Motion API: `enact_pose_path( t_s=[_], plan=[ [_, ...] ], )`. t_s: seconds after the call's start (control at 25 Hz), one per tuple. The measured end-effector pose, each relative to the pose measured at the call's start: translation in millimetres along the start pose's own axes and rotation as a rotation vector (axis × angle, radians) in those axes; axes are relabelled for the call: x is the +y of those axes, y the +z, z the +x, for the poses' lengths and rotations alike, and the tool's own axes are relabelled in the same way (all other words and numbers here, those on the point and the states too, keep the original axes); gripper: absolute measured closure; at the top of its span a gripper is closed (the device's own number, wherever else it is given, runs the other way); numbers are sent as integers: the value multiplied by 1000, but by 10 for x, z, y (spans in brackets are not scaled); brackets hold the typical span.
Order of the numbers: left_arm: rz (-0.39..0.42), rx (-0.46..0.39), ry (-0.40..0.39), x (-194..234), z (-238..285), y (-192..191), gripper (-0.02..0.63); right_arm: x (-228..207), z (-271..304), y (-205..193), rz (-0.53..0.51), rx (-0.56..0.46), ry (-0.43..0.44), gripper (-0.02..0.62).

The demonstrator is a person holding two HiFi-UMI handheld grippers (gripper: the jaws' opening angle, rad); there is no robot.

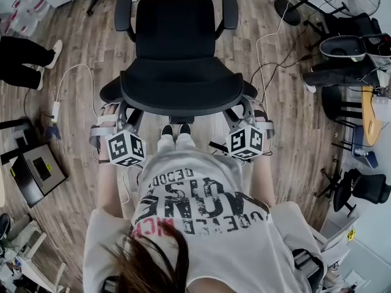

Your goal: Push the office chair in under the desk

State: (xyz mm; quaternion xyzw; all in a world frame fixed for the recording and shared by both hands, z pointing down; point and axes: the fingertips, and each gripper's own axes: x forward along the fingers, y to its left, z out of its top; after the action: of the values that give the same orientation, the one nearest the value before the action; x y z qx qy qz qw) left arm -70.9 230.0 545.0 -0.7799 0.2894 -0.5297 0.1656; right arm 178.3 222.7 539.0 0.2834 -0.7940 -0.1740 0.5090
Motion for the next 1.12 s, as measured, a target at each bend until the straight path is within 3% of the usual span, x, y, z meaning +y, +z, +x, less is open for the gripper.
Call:
enact_pose_path(
  t_s=[0.68,1.12],
  plan=[
    [32,-14,34,139,152,-53,420,-113,177,10,53,53,23,402],
    [10,24,1,355,347,-80,426,-344,399,21,30,70,15,402]
  ],
)
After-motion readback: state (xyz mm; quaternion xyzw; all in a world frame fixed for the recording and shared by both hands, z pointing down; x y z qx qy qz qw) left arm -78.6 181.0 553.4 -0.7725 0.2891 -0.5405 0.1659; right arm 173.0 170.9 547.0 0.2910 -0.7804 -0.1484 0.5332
